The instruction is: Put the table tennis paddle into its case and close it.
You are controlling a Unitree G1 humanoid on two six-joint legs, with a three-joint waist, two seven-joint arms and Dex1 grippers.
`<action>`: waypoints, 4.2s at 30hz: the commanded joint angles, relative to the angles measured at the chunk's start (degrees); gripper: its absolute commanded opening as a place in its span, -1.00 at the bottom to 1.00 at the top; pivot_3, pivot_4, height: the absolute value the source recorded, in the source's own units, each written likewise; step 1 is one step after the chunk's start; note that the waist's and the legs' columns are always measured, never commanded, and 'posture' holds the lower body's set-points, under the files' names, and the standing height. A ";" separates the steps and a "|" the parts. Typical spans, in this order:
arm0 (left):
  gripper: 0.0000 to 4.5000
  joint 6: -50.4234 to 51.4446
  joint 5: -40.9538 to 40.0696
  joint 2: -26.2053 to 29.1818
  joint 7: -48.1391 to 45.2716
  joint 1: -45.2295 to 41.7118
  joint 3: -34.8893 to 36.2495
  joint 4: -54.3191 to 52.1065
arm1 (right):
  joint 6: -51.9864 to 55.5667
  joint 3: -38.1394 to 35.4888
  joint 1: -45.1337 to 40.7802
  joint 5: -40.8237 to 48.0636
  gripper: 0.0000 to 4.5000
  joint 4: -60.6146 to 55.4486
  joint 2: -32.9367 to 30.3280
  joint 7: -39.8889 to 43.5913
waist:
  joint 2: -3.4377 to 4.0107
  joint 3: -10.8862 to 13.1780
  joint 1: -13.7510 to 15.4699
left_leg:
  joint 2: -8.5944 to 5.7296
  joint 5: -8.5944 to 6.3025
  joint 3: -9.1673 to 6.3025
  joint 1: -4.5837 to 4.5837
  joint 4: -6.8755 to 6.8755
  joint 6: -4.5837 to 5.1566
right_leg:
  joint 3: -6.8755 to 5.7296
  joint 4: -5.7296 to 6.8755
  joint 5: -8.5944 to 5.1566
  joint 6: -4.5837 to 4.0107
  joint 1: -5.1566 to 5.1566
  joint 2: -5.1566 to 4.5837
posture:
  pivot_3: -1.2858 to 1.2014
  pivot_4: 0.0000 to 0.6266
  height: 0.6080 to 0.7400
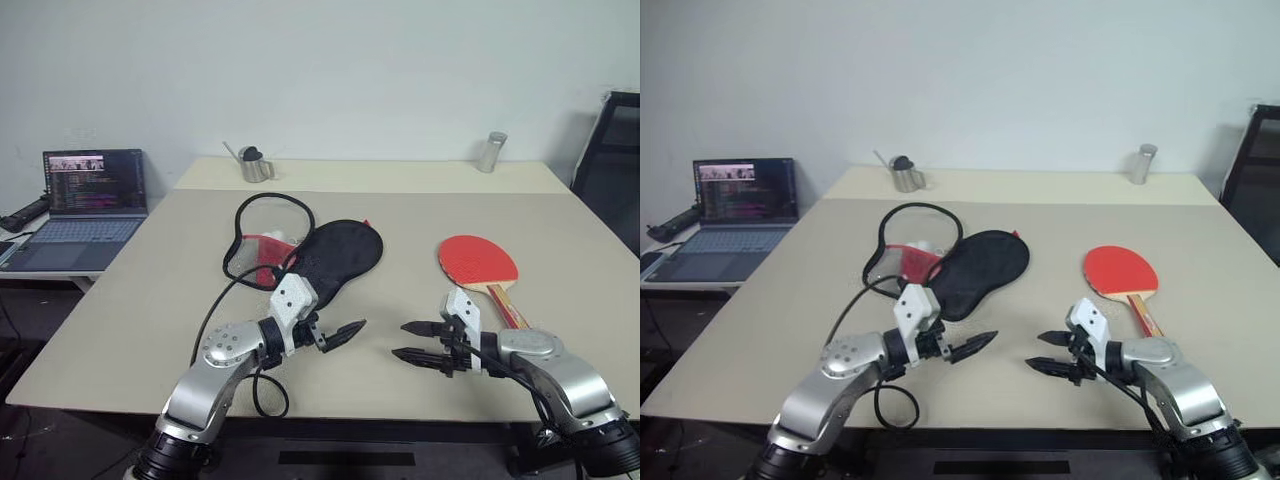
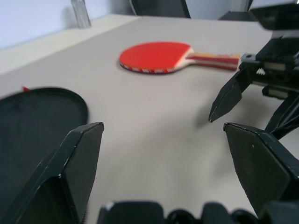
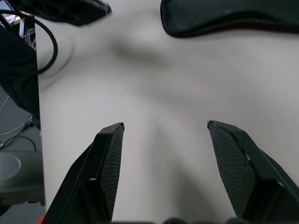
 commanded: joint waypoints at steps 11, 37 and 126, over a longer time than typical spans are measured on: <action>1.00 -1.06 -2.22 -1.53 -2.09 2.85 -0.86 -2.11 | 5.62 -1.53 -0.69 3.68 0.38 -6.02 2.37 -5.33 | -0.04 0.02 0.27 | -0.01 0.00 -0.03 0.01 0.05 0.00 | -0.03 0.00 0.00 0.00 0.05 -0.01 | 0.03 -0.52 1.00; 1.00 -9.48 -6.09 13.78 -11.28 -8.59 17.41 16.72 | 11.75 2.04 -19.12 1.30 0.38 7.26 21.29 -20.74 | -0.07 0.04 -0.01 | -0.02 0.00 -0.02 -0.02 -0.01 0.00 | -0.03 0.00 0.00 -0.01 -0.10 -0.03 | 0.03 -0.52 1.00; 1.00 2.97 -9.65 18.78 -21.67 -14.89 13.58 15.50 | 33.47 -10.76 -30.99 1.08 -0.99 27.33 14.80 -28.74 | -0.15 0.12 -1.41 | -0.02 0.00 0.11 -0.10 -0.46 -0.01 | 0.02 -0.14 -0.05 -0.06 -0.29 -0.11 | 0.03 -0.52 1.00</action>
